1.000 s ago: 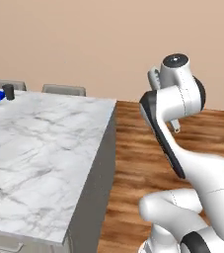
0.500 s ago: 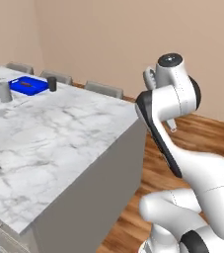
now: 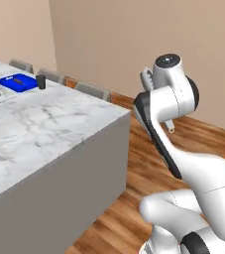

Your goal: Take the tongs from the drawer on the right and place them on the dining counter next to the tray containing the hot dog.

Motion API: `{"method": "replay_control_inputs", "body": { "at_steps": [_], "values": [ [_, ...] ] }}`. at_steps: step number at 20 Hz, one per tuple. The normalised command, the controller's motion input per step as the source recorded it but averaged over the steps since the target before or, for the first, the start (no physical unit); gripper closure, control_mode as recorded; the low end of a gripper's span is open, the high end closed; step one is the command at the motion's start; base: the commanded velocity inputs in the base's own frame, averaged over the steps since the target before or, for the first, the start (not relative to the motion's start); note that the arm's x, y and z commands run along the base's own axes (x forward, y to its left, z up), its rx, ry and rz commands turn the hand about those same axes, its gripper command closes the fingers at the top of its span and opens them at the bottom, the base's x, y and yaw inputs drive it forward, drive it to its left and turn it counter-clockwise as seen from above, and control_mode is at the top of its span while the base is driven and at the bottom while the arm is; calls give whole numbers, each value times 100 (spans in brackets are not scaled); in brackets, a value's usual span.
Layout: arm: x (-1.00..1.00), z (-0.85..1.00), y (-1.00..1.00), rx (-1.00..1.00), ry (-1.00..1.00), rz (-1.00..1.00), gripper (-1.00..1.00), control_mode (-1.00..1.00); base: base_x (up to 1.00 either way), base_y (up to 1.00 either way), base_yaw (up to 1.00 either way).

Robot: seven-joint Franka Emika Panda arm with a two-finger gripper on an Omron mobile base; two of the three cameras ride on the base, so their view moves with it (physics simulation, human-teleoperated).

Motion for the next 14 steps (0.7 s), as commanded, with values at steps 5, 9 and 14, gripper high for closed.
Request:
{"method": "replay_control_inputs", "body": {
  "at_steps": [5, 9, 14],
  "values": [
    [0, 0, 0, 0, 0, 0, 100, 100, 28, -100, 37],
    [0, 0, 0, 0, 0, 0, 100, 100, 48, -100, 52],
    [0, 0, 0, 0, 0, 0, 100, 100, 38, -100, 47]
  ]
}}
